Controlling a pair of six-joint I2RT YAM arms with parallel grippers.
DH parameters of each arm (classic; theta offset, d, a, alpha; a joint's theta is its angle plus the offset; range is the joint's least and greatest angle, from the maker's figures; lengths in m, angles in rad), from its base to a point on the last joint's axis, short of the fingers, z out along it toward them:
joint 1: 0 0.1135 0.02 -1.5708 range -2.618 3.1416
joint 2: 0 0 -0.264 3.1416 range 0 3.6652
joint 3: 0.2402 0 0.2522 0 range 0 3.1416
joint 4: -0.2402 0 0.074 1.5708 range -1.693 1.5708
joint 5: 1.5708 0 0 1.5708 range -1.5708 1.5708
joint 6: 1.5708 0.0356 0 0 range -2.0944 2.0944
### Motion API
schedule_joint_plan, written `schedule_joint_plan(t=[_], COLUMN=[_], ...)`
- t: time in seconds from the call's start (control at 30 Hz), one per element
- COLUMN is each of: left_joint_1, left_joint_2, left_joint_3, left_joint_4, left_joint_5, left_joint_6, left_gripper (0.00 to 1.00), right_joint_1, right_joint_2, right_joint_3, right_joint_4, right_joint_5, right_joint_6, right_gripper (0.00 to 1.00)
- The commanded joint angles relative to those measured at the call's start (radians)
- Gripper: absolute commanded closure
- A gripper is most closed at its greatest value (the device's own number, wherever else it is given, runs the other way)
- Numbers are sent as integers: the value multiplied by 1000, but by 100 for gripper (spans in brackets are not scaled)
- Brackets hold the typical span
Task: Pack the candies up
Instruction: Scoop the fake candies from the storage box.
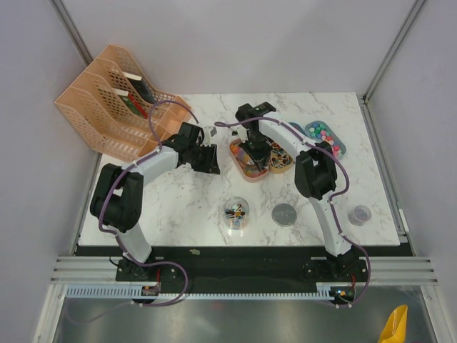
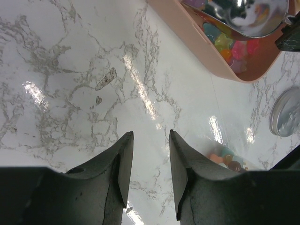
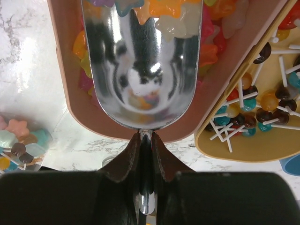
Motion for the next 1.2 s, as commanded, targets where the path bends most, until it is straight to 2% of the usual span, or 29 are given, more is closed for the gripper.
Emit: schedule_joint_plan(t=[0.0,0.47,0.93,1.17], left_joint_1=[4,4,4,4], left_joint_2=[-33,-66,-116,-131], left_joint_3=[1,-34,-74,-79], left_joint_4=[30,24,31,28], left_joint_5=[-1,-3,-46,-67], left_joint_6=[-4,6,39,59], left_gripper=[56,56,57,57], right_joint_1=[8,54,59,59], right_joint_2=[27,-27,73,166], right_joint_3=[3,-29,55,185], right_joint_4=[15,26,58,84], right_joint_5=[-1,15,-62,-50], right_joint_6=[6,137,221,221], right_gripper=[100,100,100,100])
